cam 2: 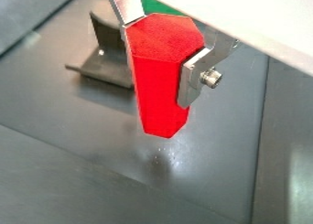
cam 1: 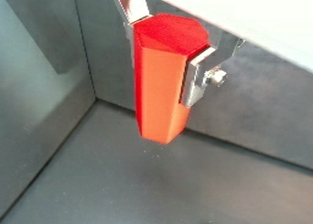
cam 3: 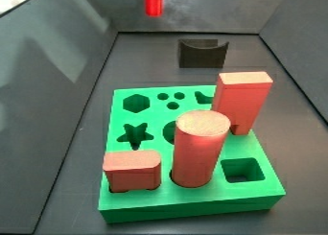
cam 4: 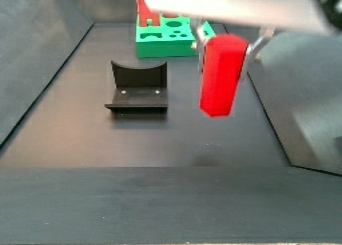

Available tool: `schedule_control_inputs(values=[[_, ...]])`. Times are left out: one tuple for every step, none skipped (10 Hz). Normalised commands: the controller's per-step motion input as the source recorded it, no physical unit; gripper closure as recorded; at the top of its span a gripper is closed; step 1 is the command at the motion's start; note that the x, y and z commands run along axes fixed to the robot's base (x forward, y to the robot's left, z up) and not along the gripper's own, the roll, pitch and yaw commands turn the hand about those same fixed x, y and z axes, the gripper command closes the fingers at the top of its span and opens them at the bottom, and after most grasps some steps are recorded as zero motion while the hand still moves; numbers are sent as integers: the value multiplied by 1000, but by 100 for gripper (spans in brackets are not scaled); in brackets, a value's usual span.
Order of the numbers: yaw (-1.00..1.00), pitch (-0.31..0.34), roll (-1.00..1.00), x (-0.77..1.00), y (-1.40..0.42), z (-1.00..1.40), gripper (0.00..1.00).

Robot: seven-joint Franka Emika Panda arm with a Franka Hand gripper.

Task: Pick up the hexagon object. Move up. Move to above the board. Insert the hexagon object.
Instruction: Move to above the board.

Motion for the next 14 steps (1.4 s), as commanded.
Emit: schedule_control_inputs(values=[[-30,22,-45,-3,47,1000,100],[-35,49,-26,0,47,1000,100],[-38,72,-10,3,49,1000,100],[-33,90,1,4,49,1000,100],[-30,96,10,1,48,1000,100],[-21,93,20,0,39,902,100],[-13,94,24,0,28,742,100],[-7,94,27,0,22,637,100],[1,94,36,2,16,423,100],[7,99,40,4,11,266,100],[1000,248,-16,80,-1000,113,100],[1000,241,-12,81,-1000,105,100],[1000,235,13,78,-1000,112,100],[837,187,0,79,-1000,114,100]])
